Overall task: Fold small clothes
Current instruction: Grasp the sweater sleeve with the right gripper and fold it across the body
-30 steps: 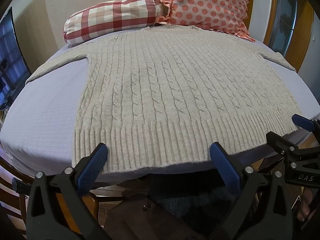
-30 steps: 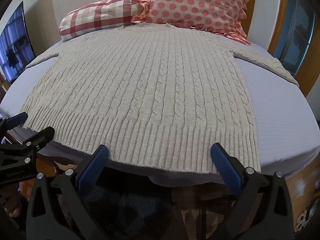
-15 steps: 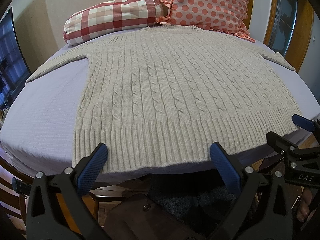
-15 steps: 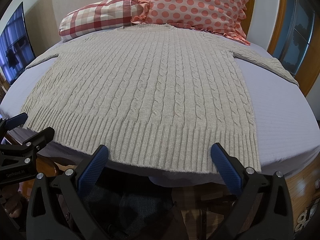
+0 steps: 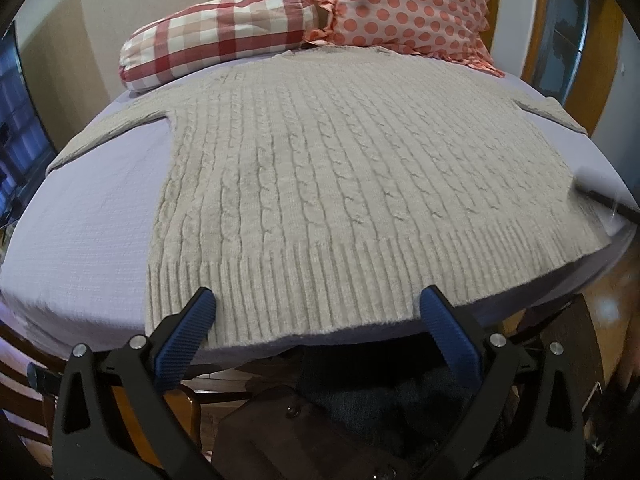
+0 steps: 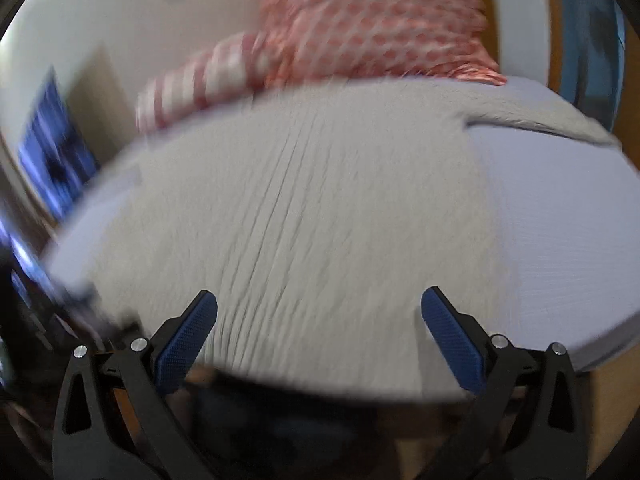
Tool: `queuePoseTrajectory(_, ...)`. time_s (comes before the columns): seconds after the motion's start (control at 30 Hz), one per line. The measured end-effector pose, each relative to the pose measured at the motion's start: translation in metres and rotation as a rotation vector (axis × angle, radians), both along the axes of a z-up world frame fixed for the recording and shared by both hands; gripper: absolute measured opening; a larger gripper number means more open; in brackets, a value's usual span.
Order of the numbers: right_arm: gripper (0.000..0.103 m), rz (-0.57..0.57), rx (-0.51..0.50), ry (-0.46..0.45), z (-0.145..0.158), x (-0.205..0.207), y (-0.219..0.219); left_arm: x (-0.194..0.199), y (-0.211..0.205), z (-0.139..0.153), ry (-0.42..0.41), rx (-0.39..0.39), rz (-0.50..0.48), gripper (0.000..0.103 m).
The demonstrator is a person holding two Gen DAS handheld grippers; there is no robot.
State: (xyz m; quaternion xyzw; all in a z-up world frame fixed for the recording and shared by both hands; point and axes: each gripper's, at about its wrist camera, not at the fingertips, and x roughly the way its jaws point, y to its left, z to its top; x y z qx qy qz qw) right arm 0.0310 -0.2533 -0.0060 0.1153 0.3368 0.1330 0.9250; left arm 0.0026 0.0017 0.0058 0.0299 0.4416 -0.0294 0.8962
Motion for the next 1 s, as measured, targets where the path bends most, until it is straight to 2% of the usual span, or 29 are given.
queuePoseTrajectory(0.07, 0.102, -0.084, 0.064, -0.025, 0.014, 0.017, -0.047, 0.005, 0.004, 0.01, -0.016, -0.057, -0.041, 0.101)
queuePoseTrajectory(0.17, 0.101, -0.28, 0.147, -0.046, 0.034, 0.055, -0.134, 0.013, 0.008, 0.03, -0.068, -0.127, -0.08, 0.101)
queuePoseTrajectory(0.27, 0.078, -0.49, 0.292, -0.006, 0.037, 0.1, -0.229, 0.027, 0.015, 0.048, -0.116, -0.151, -0.078, 0.101)
queuePoseTrajectory(0.3, 0.072, -0.581, 0.367, 0.024, 0.032, 0.118, -0.268, 0.032, 0.016, 0.051, -0.123, -0.16, -0.075, 0.101)
queuePoseTrajectory(0.37, 0.067, -0.678, 0.445, 0.062, 0.019, 0.138, -0.312, 0.045, 0.026, 0.059, -0.145, -0.224, -0.072, 0.101)
queuePoseTrajectory(0.4, 0.062, -0.717, 0.471, 0.085, 0.012, 0.149, -0.331, 0.051, 0.03, 0.061, -0.154, -0.26, -0.072, 0.101)
queuePoseTrajectory(0.47, 0.058, -0.783, 0.495, 0.124, -0.002, 0.171, -0.361, 0.067, 0.039, 0.064, -0.165, -0.333, -0.073, 0.101)
queuePoseTrajectory(0.57, 0.054, -0.834, 0.603, 0.146, -0.023, 0.196, -0.389, 0.087, 0.047, 0.063, -0.157, -0.355, -0.051, 0.101)
queuePoseTrajectory(0.67, 0.048, -0.844, 0.635, 0.168, -0.035, 0.219, -0.4, 0.104, 0.054, 0.059, -0.136, -0.347, -0.009, 0.101)
queuePoseTrajectory(0.73, 0.041, -0.851, 0.684, 0.14, -0.041, 0.22, -0.405, 0.11, 0.06, 0.055, -0.123, -0.358, 0.013, 0.101)
queuePoseTrajectory(0.77, 0.028, -0.86, 0.713, 0.13, -0.045, 0.222, -0.407, 0.112, 0.063, 0.054, -0.119, -0.364, 0.019, 0.101)
queuePoseTrajectory(0.8, 0.009, -0.864, 0.732, 0.122, -0.048, 0.217, -0.412, 0.114, 0.066, 0.052, -0.118, -0.37, 0.031, 0.101)
queuePoseTrajectory(0.9, 0.009, -0.86, 0.765, 0.086, -0.057, 0.215, -0.418, 0.116, 0.078, 0.05, -0.127, -0.397, 0.057, 0.101)
queuePoseTrajectory(0.97, 0.009, -0.86, 0.705, 0.074, -0.044, 0.213, -0.413, 0.115, 0.092, 0.05, -0.147, -0.432, 0.077, 0.101)
queuePoseTrajectory(1.0, 0.009, -0.838, 0.649, 0.036, -0.027, 0.214, -0.403, 0.114, 0.098, 0.051, -0.155, -0.441, 0.086, 0.101)
